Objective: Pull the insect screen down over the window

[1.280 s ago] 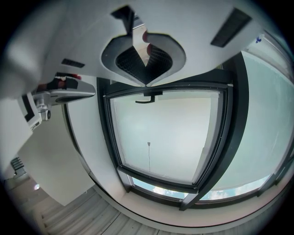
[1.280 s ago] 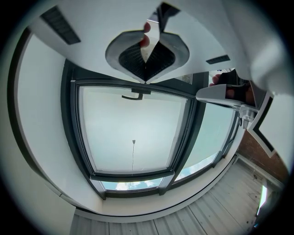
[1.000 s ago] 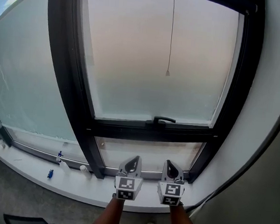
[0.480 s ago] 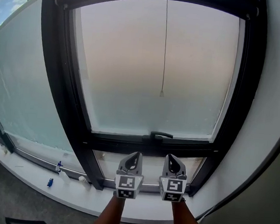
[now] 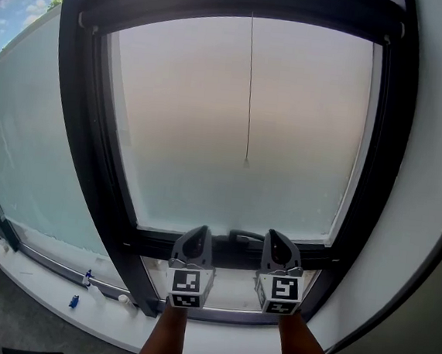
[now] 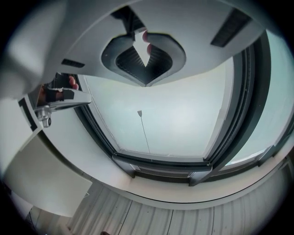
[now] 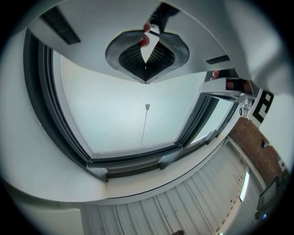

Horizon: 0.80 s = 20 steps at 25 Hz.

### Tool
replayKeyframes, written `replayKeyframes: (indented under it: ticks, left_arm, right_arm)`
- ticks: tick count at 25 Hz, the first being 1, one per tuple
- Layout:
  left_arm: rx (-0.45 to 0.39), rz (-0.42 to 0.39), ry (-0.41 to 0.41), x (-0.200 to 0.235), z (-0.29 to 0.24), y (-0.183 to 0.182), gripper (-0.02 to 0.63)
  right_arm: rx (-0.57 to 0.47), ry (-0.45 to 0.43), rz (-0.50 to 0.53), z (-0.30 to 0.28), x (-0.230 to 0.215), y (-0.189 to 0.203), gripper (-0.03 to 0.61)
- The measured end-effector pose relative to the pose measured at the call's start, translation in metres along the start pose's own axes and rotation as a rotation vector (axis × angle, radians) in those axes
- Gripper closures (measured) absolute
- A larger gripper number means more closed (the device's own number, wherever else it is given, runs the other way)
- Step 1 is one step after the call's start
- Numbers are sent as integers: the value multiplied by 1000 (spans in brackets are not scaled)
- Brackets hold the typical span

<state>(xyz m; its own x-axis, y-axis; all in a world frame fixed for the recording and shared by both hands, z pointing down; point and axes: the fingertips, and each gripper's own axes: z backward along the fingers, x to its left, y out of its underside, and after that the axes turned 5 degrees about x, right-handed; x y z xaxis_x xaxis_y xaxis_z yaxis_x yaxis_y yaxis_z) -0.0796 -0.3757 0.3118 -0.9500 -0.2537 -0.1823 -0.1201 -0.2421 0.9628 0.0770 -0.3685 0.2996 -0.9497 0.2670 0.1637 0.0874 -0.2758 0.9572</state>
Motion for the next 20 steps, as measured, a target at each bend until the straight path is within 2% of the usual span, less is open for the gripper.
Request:
replayKeyframes:
  ticks: [5,10,14,18,20]
  left_arm:
    - [-80,25,3,9,-16,-34,611]
    - [-154,9,61,6,-39,-75,611]
    - [-192,-88,68,20,-51,-97,611]
    - [-252,-125,62,31,-61,-127,611]
    - [-272,-137,66,36,-68,-139,611]
  right_arm:
    - [-43,17,-66,-23,-7,-18,575]
    - [-100,32,11,-39,-9,-55,575]
    - [-140,46,55,-53,-8,-78,575]
    - [-202,75,62,-67,-14,-103,575]
    - [-233,88,115,-73,-17,-122,575]
